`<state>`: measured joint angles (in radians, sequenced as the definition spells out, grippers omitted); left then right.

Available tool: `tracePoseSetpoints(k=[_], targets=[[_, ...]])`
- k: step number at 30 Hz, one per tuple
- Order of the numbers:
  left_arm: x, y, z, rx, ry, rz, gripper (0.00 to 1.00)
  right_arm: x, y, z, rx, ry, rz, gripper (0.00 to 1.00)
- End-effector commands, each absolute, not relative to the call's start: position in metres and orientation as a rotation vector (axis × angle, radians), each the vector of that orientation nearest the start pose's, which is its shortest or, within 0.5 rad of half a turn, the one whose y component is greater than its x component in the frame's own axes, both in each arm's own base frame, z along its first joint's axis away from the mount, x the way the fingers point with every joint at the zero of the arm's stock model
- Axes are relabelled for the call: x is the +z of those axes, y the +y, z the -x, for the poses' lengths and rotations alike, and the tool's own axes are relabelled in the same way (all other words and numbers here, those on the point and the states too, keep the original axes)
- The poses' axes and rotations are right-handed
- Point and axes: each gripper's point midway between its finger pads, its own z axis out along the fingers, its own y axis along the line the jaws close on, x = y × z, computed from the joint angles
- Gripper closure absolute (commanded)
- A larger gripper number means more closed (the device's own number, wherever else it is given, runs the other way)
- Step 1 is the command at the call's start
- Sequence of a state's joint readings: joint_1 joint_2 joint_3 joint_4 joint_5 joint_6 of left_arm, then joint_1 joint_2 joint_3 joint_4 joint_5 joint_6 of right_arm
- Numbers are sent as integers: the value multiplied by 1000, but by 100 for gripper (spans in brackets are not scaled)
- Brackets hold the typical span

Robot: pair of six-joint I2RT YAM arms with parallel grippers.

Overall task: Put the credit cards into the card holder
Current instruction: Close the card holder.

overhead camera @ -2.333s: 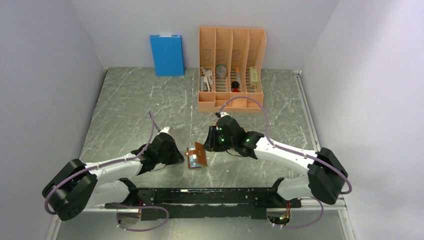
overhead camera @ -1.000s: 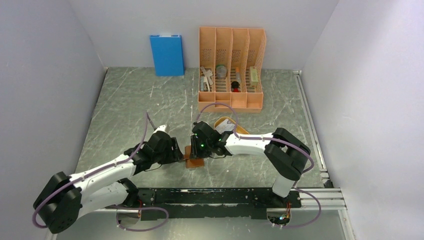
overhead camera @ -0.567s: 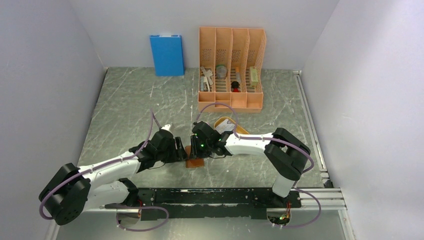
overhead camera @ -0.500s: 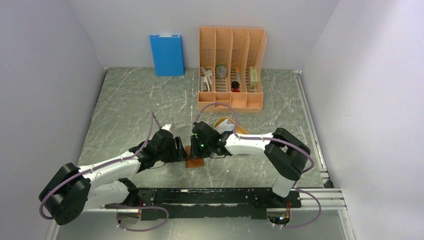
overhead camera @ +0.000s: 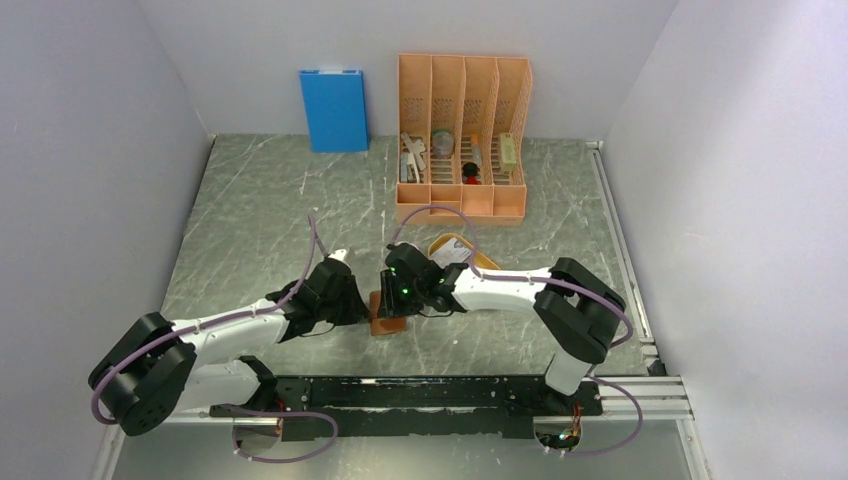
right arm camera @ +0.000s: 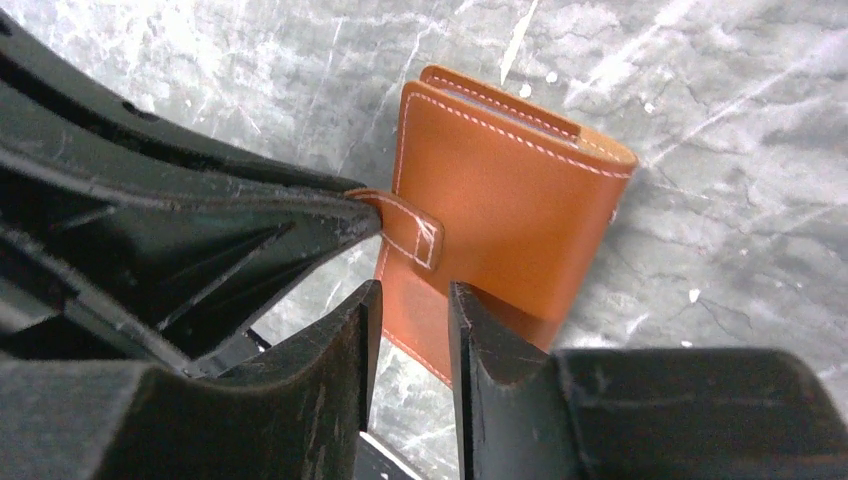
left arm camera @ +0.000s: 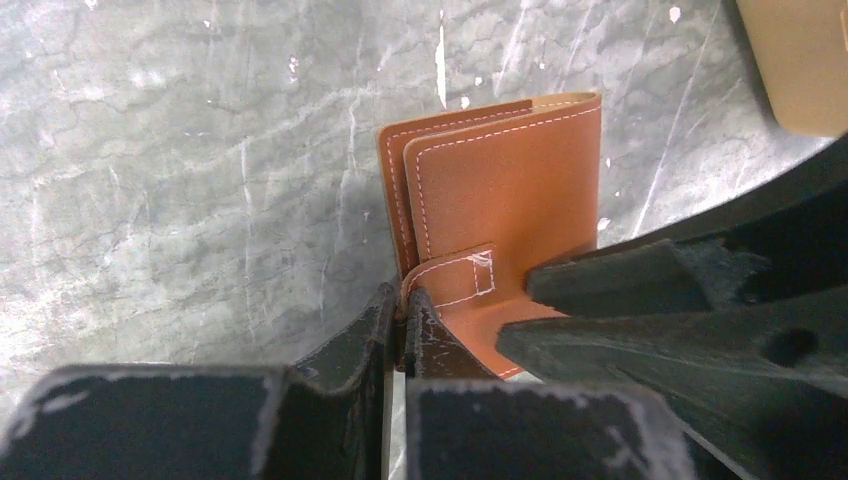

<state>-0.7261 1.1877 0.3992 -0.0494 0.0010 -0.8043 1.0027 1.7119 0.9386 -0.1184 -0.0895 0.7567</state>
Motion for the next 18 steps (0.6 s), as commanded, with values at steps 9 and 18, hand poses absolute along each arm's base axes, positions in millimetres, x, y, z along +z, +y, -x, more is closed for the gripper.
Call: tracePoseSetpoints(k=[9,18], targets=[[-11,-172,-181,-429,2604,142,95,54,321,-173,824,2585,197,46],[-19,-168,-179,-400,2620,151,95,51,323,-166,1070,2555,102,40]])
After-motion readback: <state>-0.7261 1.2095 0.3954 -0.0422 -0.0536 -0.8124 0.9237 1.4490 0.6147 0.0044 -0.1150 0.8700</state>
